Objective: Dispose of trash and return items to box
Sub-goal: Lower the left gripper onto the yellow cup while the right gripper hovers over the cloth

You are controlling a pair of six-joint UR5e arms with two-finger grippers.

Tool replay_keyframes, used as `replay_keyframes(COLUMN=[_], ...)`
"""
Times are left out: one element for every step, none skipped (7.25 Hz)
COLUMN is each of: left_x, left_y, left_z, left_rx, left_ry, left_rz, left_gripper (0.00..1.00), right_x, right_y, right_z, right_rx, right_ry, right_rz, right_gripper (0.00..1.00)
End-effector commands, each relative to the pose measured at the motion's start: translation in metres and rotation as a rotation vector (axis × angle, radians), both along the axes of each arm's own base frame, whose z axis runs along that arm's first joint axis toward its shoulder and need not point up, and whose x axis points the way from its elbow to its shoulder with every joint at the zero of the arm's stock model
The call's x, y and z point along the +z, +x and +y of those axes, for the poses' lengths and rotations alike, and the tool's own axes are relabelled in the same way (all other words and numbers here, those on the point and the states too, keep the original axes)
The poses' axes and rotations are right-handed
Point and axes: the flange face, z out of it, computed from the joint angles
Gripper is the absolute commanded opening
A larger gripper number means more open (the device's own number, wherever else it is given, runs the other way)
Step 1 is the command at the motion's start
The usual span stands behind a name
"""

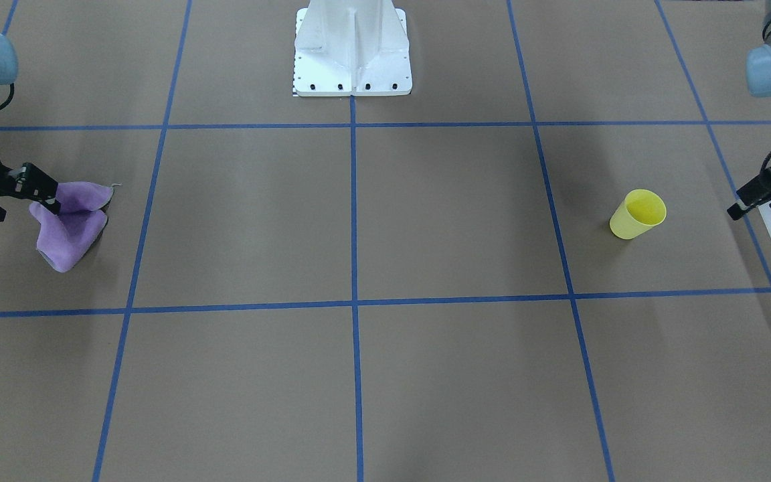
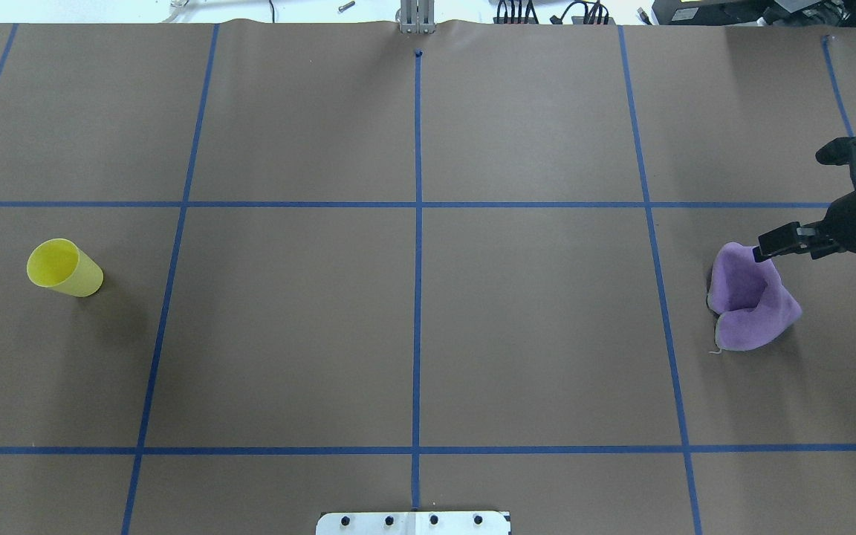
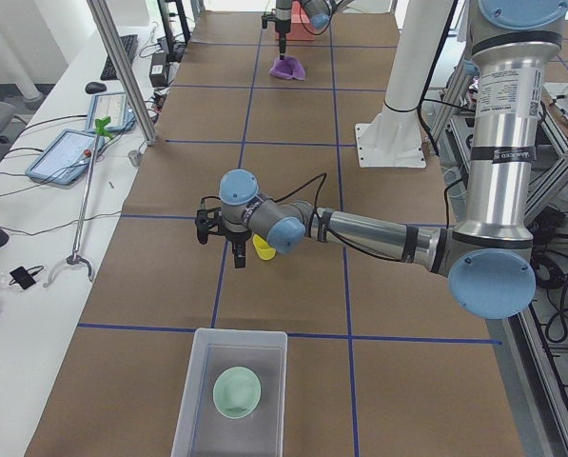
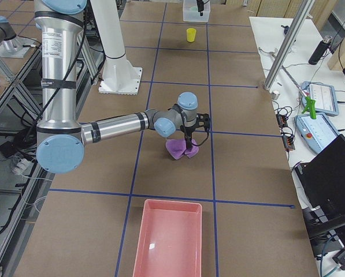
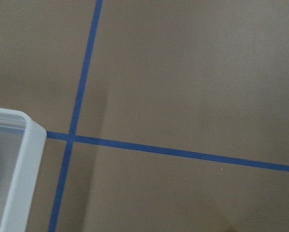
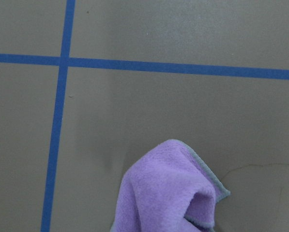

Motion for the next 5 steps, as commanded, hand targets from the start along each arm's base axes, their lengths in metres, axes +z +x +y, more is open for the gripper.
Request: replay_keyframes(left_x=[-0.007, -0.009, -0.006, 0.001, 0.005], left_y=[0.036, 0.044, 0.066, 0.089, 0.1], left_z=[0.007, 0.009, 0.016, 0.025, 0.032], left_rx=[-0.019, -0.02, 0.004, 0.019, 0.04], left_ry=[-0.009, -0.026, -0.042, -0.022, -0.018], left_rz=[-0.001, 0.006, -0.003, -0.054, -0.07], left_gripper=[0.97, 0.97, 0.97, 0.97, 0.97], right_x=[0.005, 0.001, -0.011, -0.036, -0.047], right_y=[-0.006, -0.007, -0.008, 0.001, 0.023], right_z=[0.0, 0.001, 0.002, 0.002, -0.004], right_rx=[-0.018, -0.022, -0.028, -0.029, -0.002], right_ry=[-0.007, -0.008, -0.004, 0.005, -0.001], right_rz=[-0.004, -0.013, -0.038, -0.079, -0.105], right_gripper=[0.01, 0.0, 0.0, 0.0, 0.0])
